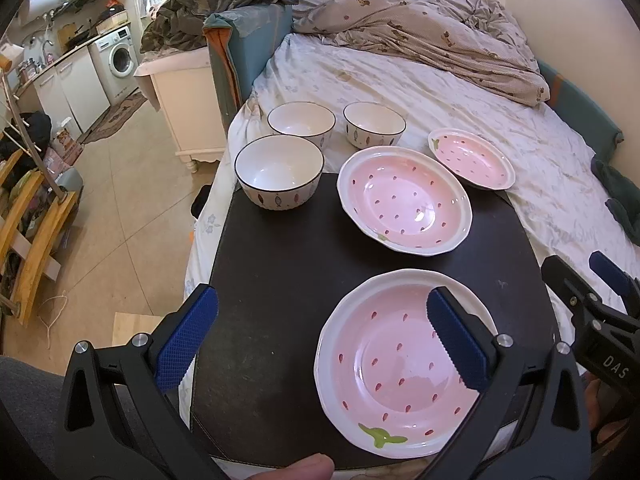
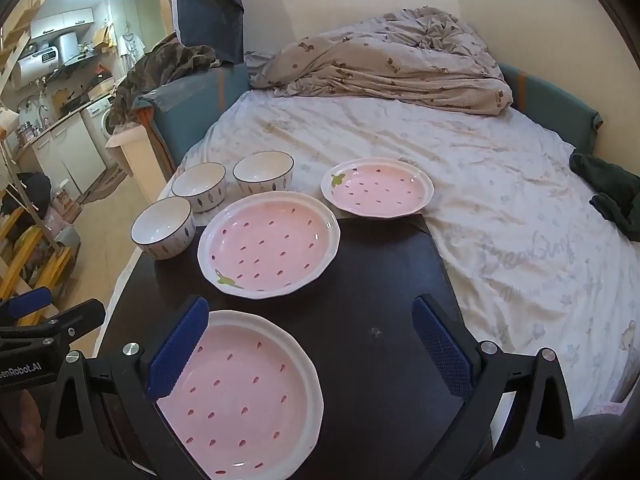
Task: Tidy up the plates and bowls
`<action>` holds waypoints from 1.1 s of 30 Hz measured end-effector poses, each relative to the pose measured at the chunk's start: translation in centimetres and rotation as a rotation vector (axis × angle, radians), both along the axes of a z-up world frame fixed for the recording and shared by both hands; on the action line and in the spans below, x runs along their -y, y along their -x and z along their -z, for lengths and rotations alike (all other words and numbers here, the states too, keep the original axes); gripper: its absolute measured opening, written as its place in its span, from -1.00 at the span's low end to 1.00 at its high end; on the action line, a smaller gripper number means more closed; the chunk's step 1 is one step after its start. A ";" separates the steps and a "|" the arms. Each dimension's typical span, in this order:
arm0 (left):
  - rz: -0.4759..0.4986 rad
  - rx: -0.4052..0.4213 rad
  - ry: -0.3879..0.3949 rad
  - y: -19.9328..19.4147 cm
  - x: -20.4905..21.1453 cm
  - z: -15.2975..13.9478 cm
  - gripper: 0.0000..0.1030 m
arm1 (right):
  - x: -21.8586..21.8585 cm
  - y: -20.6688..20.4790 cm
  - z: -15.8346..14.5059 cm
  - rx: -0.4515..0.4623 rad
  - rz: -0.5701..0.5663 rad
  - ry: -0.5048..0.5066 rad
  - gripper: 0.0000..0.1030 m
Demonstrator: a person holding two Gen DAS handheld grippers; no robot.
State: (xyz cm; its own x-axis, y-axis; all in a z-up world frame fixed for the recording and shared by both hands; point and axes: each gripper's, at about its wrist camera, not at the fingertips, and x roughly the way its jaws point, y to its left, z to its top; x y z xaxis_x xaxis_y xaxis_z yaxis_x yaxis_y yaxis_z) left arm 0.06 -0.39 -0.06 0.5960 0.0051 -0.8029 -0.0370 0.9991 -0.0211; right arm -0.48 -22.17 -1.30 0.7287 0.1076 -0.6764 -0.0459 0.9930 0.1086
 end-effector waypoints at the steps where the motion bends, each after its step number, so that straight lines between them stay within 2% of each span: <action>1: -0.001 -0.002 0.001 0.0 0.0 0.0 1.00 | 0.0 0.0 0.0 0.001 -0.001 0.002 1.00; 33: -0.005 -0.013 0.015 0.0 -0.4 0.2 1.00 | -0.4 0.0 0.2 -0.005 -0.008 0.007 1.00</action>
State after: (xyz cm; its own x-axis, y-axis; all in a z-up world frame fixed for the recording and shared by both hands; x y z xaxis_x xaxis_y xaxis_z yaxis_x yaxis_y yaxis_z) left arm 0.11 -0.04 -0.30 0.5856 -0.0043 -0.8106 -0.0421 0.9985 -0.0358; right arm -0.50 -21.80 -1.51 0.7243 0.1089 -0.6808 -0.0535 0.9933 0.1020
